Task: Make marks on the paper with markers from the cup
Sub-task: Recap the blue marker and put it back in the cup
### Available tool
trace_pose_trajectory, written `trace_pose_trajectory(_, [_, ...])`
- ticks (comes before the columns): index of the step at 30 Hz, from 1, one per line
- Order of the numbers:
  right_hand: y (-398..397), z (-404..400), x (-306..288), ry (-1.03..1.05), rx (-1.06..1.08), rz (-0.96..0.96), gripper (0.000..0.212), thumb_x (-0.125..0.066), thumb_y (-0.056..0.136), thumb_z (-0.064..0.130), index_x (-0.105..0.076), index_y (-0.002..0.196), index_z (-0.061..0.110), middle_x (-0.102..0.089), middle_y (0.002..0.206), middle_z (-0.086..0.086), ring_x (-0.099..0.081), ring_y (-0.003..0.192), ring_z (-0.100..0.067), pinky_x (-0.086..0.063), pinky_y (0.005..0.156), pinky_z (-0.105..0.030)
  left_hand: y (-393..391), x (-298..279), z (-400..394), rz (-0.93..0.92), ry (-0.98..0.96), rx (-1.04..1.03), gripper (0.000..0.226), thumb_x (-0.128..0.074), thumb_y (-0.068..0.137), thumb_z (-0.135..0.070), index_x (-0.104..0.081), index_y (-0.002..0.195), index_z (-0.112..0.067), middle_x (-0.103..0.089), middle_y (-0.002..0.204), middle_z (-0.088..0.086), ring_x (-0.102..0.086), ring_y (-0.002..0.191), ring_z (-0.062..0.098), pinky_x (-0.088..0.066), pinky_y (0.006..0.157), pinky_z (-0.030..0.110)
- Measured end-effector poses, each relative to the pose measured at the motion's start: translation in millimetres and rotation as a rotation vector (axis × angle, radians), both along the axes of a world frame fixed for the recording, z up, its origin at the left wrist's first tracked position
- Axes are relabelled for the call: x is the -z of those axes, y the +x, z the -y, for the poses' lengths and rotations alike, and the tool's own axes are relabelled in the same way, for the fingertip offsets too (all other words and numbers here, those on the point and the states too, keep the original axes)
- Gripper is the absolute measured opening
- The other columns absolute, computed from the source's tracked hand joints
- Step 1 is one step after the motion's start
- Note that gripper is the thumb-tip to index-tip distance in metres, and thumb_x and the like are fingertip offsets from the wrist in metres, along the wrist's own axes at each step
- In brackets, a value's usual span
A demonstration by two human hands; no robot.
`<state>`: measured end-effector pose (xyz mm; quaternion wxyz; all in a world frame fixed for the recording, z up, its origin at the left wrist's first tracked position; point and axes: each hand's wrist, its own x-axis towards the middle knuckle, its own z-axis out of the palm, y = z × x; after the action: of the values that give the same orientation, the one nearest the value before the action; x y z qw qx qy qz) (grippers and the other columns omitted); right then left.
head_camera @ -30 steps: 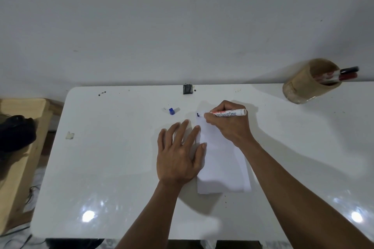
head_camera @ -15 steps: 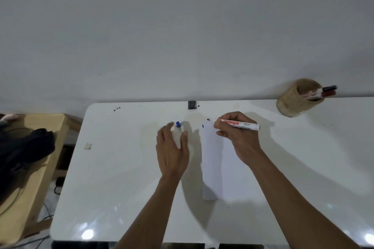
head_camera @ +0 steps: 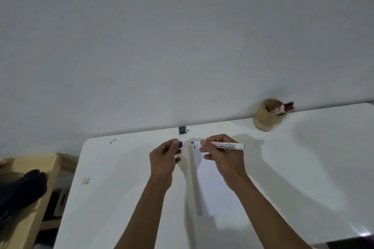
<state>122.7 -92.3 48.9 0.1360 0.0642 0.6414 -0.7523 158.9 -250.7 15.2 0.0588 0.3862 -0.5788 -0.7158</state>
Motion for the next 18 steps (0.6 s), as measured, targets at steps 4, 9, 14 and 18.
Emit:
trace_pose_trajectory(4, [10.8,11.7,-16.4,-0.001,-0.014,-0.062,0.013,-0.081,0.084,0.009,-0.070,0.084,0.002,-0.077,0.084,-0.019,-0.079,0.079,-0.029,-0.061,0.064,-0.029,12.9,-26.6,-2.8,-0.106,0.261,-0.032,0.020,-0.064,0.095,-0.024,-0.076,0.093,-0.009,-0.071,0.088,0.004,-0.063,0.078,0.018,-0.051,0.075,0.034])
trace_pose_trajectory(9, [23.5,17.0,-25.5,0.009,-0.024,-0.078,0.016,-0.081,0.084,0.011,-0.070,0.086,0.000,-0.078,0.081,-0.014,-0.079,0.077,-0.026,-0.061,0.063,-0.028,26.9,-42.3,-5.3,-0.163,0.318,-0.014,0.020,-0.064,0.095,-0.024,-0.079,0.090,-0.011,-0.070,0.086,0.006,-0.061,0.079,0.019,-0.050,0.076,0.034])
trace_pose_trajectory(14, [30.8,14.5,-25.9,0.052,-0.021,-0.089,0.016,-0.081,0.084,0.013,-0.071,0.088,0.002,-0.078,0.077,-0.009,-0.079,0.076,-0.023,-0.061,0.062,-0.027,34.6,-46.4,-9.1,-0.183,0.291,0.047,0.017,-0.065,0.094,-0.021,-0.079,0.092,-0.012,-0.073,0.088,0.003,-0.062,0.084,0.020,-0.050,0.076,0.034])
trace_pose_trajectory(18, [34.0,10.3,-25.3,0.109,-0.017,-0.110,0.013,-0.082,0.084,0.016,-0.073,0.086,0.007,-0.079,0.074,-0.005,-0.076,0.069,-0.017,-0.061,0.060,-0.025,36.9,-47.4,-16.8,-0.180,0.272,0.094,0.018,-0.064,0.095,-0.019,-0.077,0.097,-0.008,-0.074,0.086,0.003,-0.062,0.083,0.019,-0.052,0.074,0.033])
